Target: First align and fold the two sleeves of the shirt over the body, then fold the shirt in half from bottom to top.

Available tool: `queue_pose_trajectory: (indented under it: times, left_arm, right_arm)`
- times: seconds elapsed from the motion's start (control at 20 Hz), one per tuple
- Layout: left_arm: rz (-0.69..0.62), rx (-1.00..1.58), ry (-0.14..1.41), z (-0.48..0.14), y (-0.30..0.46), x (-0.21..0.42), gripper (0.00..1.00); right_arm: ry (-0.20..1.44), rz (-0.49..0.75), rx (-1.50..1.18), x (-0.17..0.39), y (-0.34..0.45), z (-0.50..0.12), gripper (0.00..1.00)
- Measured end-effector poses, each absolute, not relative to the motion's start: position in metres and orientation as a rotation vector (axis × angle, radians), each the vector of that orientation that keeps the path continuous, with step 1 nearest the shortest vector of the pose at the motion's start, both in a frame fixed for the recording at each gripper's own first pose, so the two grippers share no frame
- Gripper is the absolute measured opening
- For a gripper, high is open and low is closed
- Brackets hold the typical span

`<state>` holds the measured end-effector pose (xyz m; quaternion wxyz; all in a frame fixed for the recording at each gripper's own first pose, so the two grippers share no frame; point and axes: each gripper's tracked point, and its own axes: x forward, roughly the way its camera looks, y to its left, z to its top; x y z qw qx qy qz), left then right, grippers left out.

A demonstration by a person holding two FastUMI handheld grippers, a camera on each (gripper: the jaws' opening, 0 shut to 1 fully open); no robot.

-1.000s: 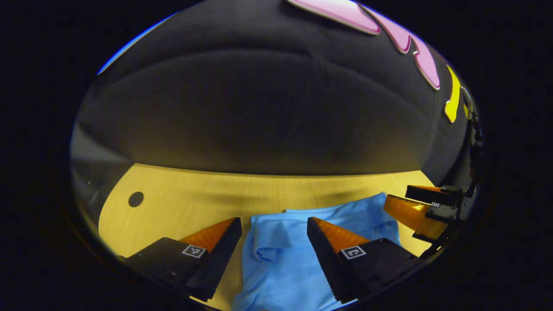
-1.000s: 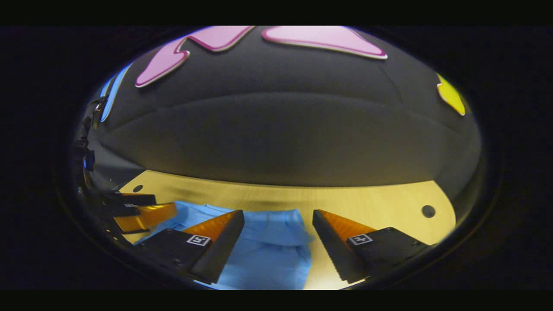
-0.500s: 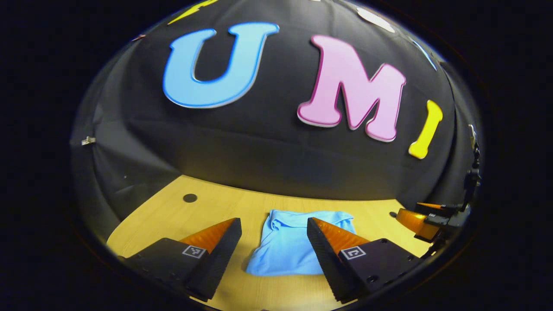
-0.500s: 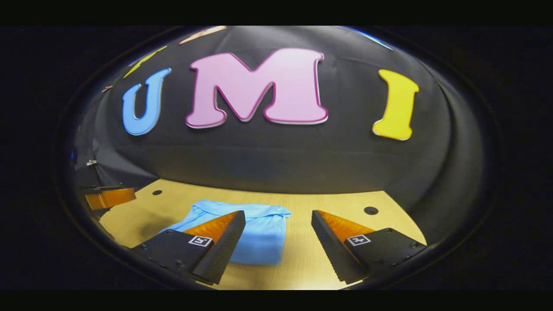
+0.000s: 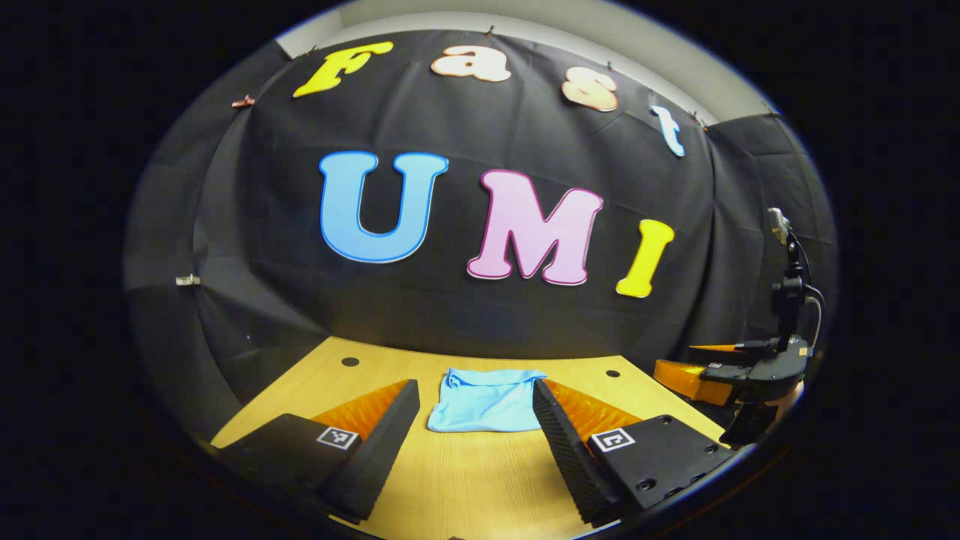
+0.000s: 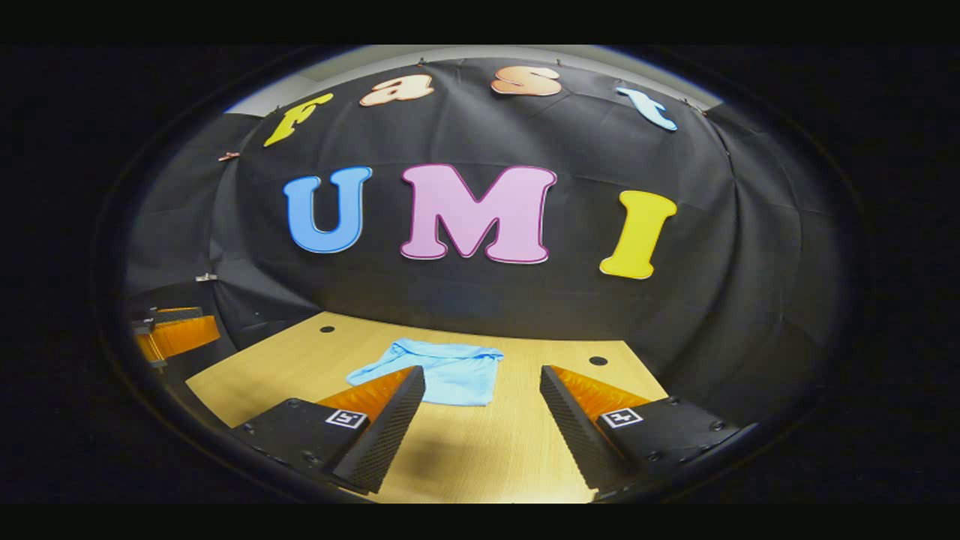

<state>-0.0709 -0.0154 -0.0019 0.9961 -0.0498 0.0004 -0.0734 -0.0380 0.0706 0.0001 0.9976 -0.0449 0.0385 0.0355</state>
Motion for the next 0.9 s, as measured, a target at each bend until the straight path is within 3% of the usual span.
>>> queue_pose_trajectory:
  times: [0.3, 0.4, 0.45, 0.9]
  left_arm:
    - [-0.165, -0.031, -0.062, -0.004, -0.032, -0.165, 0.97]
    - [-0.164, -0.035, -0.047, -0.009, -0.034, -0.181, 0.96]
    - [-0.166, -0.035, -0.056, -0.008, -0.035, -0.186, 0.97]
    - [-0.125, -0.044, -0.063, -0.004, -0.016, -0.204, 0.97]
  right_arm:
    - [-0.013, 0.039, -0.107, -0.120, 0.072, 0.022, 0.94]
    - [-0.022, 0.048, -0.110, -0.139, 0.079, 0.020, 0.97]
    - [-0.029, 0.055, -0.103, -0.144, 0.084, 0.020, 0.94]
    - [-0.029, 0.120, -0.072, -0.152, 0.118, 0.020, 0.97]
